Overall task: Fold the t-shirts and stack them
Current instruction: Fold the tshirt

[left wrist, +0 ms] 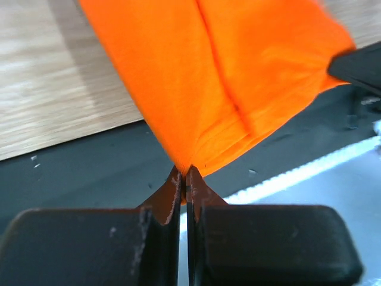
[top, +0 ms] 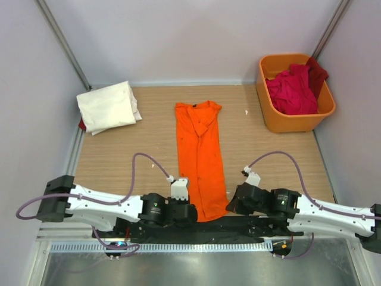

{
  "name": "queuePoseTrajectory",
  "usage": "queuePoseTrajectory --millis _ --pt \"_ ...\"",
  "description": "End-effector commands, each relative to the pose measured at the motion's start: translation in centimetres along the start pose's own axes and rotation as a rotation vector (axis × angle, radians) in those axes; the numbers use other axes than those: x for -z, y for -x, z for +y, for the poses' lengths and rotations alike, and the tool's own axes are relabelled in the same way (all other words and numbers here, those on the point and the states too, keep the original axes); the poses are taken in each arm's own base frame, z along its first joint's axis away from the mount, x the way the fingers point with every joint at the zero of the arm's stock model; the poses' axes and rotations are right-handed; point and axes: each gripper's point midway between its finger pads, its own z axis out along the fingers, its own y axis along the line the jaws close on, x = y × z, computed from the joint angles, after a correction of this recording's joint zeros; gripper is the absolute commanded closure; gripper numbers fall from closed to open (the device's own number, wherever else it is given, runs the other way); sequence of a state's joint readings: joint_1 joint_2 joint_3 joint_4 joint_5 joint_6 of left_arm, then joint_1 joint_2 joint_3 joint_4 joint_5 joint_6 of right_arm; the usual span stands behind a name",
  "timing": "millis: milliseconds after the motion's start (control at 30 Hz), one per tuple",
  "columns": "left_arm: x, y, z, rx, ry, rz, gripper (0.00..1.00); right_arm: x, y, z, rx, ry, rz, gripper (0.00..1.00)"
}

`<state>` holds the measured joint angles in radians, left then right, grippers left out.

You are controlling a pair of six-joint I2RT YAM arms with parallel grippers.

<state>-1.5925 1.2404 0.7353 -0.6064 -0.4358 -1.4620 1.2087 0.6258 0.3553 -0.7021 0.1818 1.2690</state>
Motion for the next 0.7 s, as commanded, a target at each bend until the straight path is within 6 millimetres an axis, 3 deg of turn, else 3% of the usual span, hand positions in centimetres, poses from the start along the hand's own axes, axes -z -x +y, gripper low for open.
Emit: queuePoseTrajectory --millis 0,33,100,133,200,233,300,333,467,667 --pt "4.3 4.8 1.6 -0.045 0.087 -0.147 1.00 2.9 4.7 3.8 0.035 0.018 -0.175 0.99" --pt "5.1 5.6 2.5 -0.063 0.114 -0.167 1.00 3.9 6.0 5.4 0.079 0.026 -0.211 0.99" --pt "6.2 8.3 3.1 -0.058 0.116 -0.214 1.00 3.5 7.5 6.1 0.148 -0.056 -0.251 0.99" --pt "6.4 9.1 3.2 -0.047 0.108 -0.217 1.00 4.4 9.4 7.5 0.197 -0.074 -0.309 0.99" --pt "6.6 11.7 4.2 -0.029 0.105 -0.241 1.00 3.4 10.8 8.0 0.259 -0.150 -0.313 0.99" --pt "6.6 12.3 3.5 -0.012 0.064 -0.229 1.00 3.7 13.3 9.0 0.222 -0.141 -0.352 0.99" --pt "6.4 14.5 4.2 -0.018 0.082 -0.248 1.00 2.7 14.5 9.6 0.259 -0.121 -0.307 0.99" --pt "5.9 14.9 4.2 -0.029 0.088 -0.231 1.00 2.6 16.7 9.8 0.213 -0.109 -0.338 0.99" --pt "3.9 17.9 5.4 -0.030 0.146 -0.189 1.00 1.7 19.6 9.9 0.223 -0.119 -0.315 0.99" --pt "1.0 20.9 5.6 -0.039 0.147 -0.141 1.00 -0.7 22.6 9.6 0.251 -0.187 -0.282 0.99"
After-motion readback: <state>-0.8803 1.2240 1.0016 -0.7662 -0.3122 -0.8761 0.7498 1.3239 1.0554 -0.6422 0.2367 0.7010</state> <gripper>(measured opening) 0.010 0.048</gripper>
